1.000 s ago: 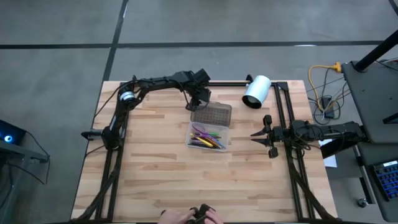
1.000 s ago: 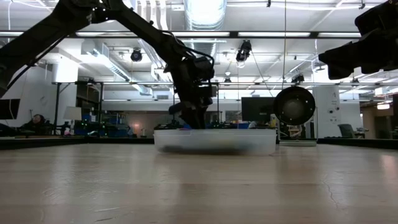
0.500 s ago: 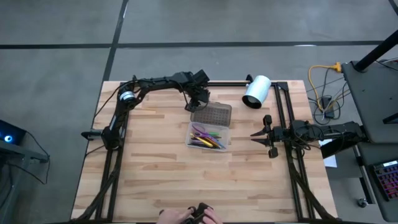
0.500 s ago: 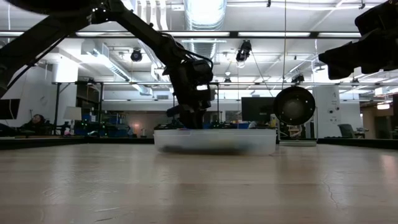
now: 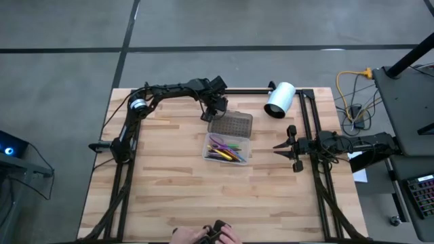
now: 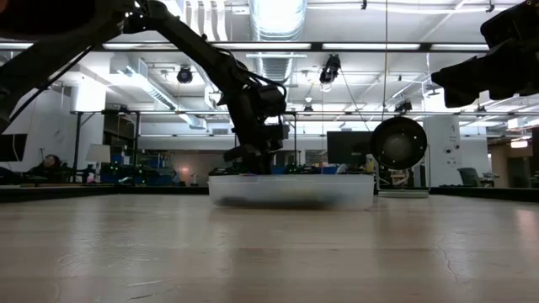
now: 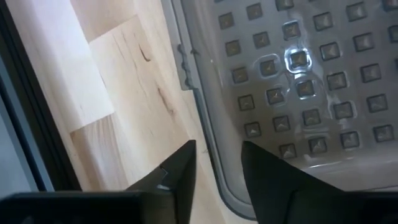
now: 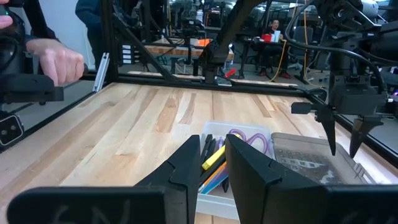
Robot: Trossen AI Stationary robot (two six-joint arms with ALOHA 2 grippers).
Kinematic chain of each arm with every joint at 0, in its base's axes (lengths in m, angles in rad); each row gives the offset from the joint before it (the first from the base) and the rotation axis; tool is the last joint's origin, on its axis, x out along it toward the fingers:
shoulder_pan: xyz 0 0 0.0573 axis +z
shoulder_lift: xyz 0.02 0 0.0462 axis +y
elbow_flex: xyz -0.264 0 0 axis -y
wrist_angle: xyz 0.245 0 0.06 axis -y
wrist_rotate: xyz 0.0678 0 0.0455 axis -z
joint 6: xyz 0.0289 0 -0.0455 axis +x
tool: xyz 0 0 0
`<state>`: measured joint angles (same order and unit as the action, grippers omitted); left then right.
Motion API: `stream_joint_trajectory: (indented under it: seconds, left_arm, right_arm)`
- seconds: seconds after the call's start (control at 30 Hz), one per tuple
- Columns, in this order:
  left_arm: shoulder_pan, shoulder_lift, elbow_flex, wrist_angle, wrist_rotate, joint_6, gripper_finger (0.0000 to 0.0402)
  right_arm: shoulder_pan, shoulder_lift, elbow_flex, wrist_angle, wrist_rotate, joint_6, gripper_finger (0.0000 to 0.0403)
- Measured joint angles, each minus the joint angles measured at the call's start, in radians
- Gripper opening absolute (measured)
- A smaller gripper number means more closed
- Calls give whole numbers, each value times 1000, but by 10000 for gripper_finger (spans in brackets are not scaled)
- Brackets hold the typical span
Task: Pick & place school supplies into a supply box
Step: Close the white and black supply box
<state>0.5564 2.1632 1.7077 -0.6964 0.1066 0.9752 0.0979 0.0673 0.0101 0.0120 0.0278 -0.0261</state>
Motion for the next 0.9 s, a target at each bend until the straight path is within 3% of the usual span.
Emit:
stream_joint_trajectory:
  seconds: [0.27, 0.9]
  left_arm:
    - [0, -1, 0, 7, 1, 7, 8]
    - [-2, -2, -1, 6, 0, -35, 0]
  right_arm:
    - [0, 0, 0, 0, 0, 0, 68]
    - [0, 0, 0, 0, 0, 0, 68]
